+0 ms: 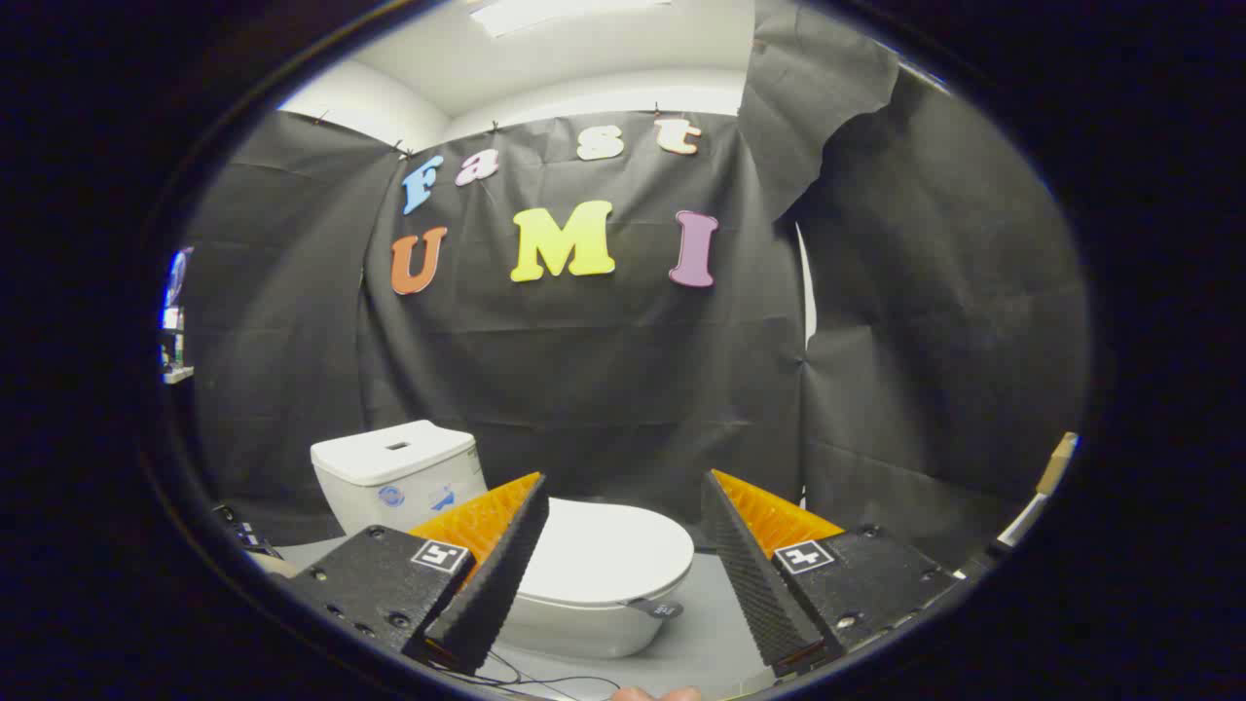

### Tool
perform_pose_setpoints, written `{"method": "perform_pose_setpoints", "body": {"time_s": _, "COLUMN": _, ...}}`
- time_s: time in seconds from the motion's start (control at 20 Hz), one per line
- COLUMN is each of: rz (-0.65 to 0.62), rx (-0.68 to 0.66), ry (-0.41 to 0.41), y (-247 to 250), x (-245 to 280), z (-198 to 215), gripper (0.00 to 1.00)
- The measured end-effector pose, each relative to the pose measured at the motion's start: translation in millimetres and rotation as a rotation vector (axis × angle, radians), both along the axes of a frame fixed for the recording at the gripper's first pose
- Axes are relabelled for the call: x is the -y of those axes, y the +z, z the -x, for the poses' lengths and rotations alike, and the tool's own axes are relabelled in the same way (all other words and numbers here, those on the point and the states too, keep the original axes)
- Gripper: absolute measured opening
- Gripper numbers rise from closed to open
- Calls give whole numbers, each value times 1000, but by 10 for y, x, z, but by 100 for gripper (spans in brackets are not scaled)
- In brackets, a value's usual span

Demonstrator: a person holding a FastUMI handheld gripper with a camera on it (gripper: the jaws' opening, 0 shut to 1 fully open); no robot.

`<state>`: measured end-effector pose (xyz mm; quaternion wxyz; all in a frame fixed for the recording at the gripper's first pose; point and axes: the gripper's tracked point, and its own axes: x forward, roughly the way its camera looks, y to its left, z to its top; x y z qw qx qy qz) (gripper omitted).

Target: Open the toilet lid.

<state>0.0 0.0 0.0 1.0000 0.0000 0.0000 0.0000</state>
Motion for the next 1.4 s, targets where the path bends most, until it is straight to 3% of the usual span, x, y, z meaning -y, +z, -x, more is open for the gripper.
{"method": "perform_pose_setpoints", "body": {"time_s": 1.4, "rz": -4, "rx": -11, "ry": -37, "y": -106, "x": 57, "z": -68, "gripper": 99}}
